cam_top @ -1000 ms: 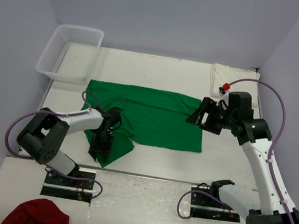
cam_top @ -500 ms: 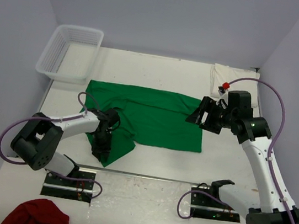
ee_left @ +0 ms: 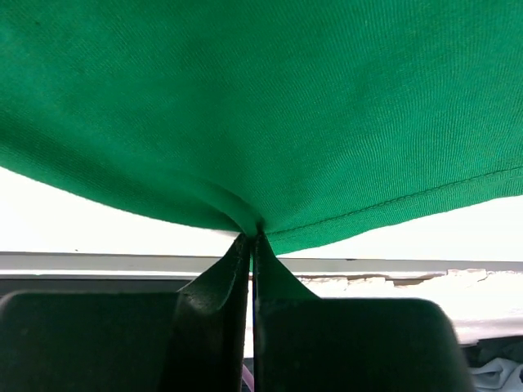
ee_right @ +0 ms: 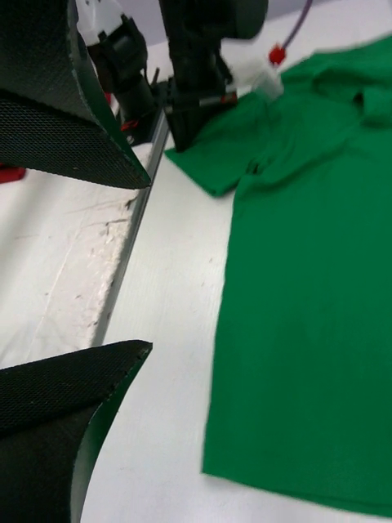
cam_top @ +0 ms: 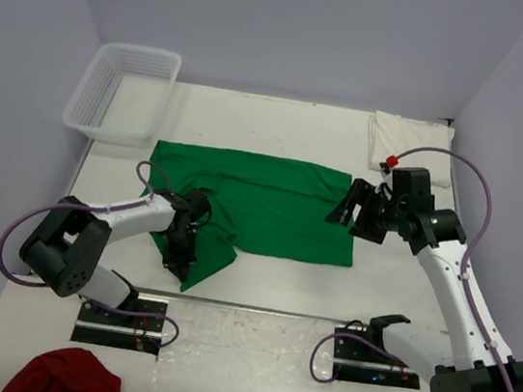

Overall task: Fold and stack the t-shirts
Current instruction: Grap the side of the flattened tshirt closest away from the robot with both arms

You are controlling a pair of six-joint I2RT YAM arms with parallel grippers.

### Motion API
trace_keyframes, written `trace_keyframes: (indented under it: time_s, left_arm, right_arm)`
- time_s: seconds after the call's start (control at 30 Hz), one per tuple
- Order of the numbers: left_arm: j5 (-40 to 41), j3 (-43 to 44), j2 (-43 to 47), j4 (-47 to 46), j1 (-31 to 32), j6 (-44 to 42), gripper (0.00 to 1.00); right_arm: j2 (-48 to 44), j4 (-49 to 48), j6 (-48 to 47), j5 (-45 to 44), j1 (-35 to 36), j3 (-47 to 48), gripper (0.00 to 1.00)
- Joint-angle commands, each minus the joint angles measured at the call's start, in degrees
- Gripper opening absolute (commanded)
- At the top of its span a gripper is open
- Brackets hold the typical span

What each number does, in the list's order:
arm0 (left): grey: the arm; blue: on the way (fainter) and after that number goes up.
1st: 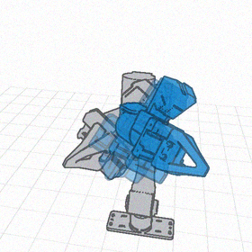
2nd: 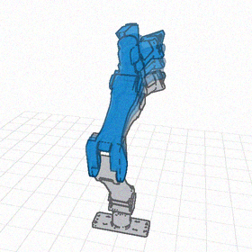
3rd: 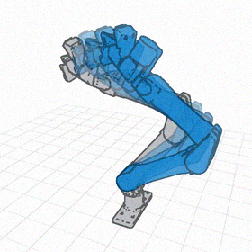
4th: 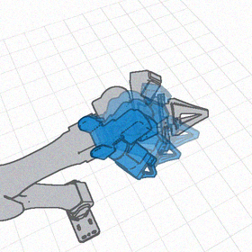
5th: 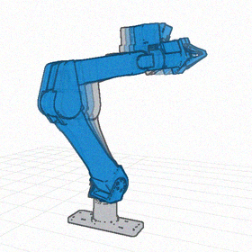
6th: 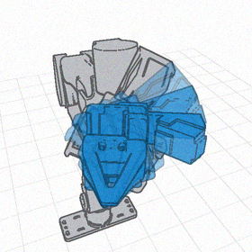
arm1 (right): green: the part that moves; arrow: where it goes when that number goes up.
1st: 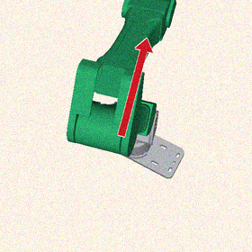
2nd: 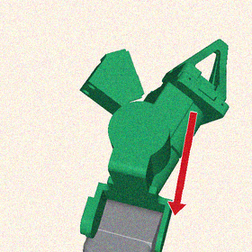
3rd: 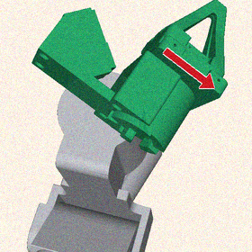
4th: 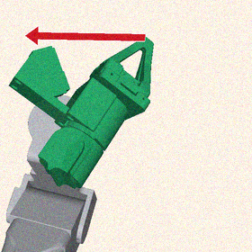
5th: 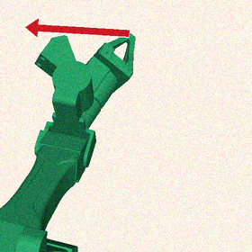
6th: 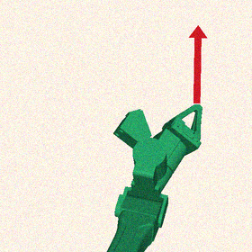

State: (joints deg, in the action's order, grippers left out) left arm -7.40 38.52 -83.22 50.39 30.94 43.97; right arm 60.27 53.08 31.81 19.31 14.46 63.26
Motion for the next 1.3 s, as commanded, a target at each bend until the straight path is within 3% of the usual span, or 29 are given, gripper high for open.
trace_keyframes:
  time_s: [0.0, 0.17, 0.37, 0.7, 0.93, 1.27]
  left_arm:
    - [7.05, 0.85, 0.77, -4.79, 0.35, 0.86, 0.0]
    - [7.13, 5.06, 4.64, 0.14, 0.35, 1.21, 0.0]
    - [6.96, 8.15, 7.37, 2.87, 0.35, 1.47, 0.0]
    - [7.13, 11.04, 11.23, 7.26, 0.35, 1.65, 0.0]
    - [7.67, 12.19, 12.64, 8.23, 0.26, 1.12, 0.0]
    - [5.2, 17.28, 12.21, 9.72, 0.26, -0.81, 0.0]
  right_arm:
    - [0.37, 0.37, 4.39, -4.98, 0.13, -7.0, 0.75]
    - [-1.12, -3.94, 14.14, -10.69, 0.92, -16.84, 0.68]
    - [3.35, -7.81, 20.47, -16.93, 1.63, -19.93, 0.62]
    - [19.69, -4.75, 29.52, -23.61, 0.92, -15.02, 0.49]
    - [21.64, -1.05, 34.54, -30.29, 0.22, -12.37, 0.45]
    - [22.09, 1.06, 39.81, -29.59, -0.13, -14.91, 0.42]
